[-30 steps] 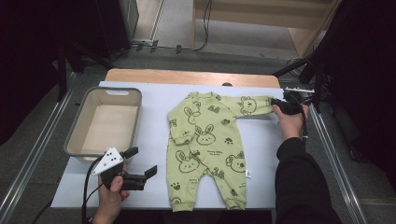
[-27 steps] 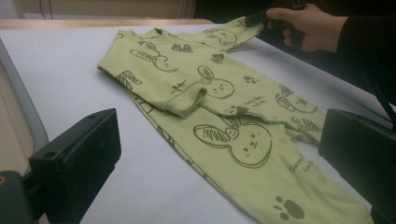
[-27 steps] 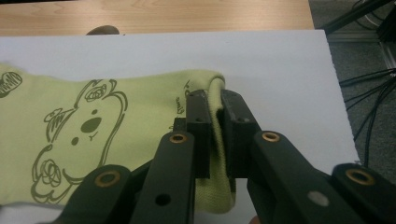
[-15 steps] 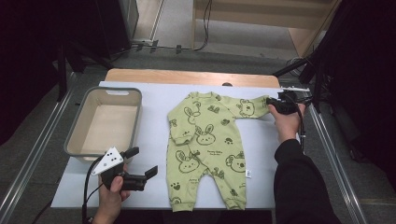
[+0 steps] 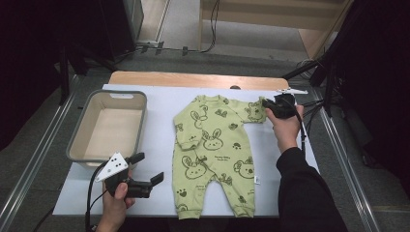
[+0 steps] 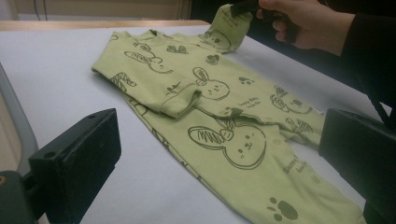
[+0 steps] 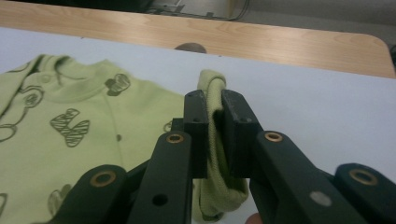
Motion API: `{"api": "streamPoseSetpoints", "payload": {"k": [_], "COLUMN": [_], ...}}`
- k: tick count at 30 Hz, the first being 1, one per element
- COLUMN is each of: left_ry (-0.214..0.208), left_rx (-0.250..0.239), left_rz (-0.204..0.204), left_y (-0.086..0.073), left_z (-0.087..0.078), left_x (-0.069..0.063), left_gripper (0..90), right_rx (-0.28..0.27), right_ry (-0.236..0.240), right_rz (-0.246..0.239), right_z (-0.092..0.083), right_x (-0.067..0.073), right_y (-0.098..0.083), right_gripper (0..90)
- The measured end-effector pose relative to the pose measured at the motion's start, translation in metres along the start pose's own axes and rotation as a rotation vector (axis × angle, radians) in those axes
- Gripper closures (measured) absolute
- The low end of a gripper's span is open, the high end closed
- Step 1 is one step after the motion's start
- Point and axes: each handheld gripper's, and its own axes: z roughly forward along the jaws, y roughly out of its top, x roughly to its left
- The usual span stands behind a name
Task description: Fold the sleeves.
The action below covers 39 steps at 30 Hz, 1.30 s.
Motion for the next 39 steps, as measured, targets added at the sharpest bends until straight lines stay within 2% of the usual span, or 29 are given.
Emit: {"api": "streamPoseSetpoints", "payload": {"k": [19,24,29,35,39], "left_ry": [-0.005,-0.006,-0.005,-0.006,-0.006], "left_rx": [0.005,0.004,0.004,0.003,0.002], "left_rz": [0.002,0.004,0.003,0.001,0.001], "left_y": [0.0,0.0,0.0,0.0,0.0], "left_z": [0.001,0.001,0.0,0.0,0.0], "left_x": [0.0,0.0,0.0,0.0,0.0], "left_gripper": [0.0,0.0,0.0,0.0,0.0], "right_rx": [-0.02,-0.011,0.002,0.014,0.032], "right_ry": [0.098,0.116,0.148,0.175,0.183], "right_rz": [-0.109,-0.147,-0.161,-0.204,-0.261], "right_z": [0.003,0.004,0.007,0.007,0.007], "right_x": [0.059,0.072,0.085,0.098,0.106], "right_y": [-0.011,-0.017,-0.028,-0.037,-0.046], "right_gripper": [79.3,79.3,79.3,79.2,79.0]}}
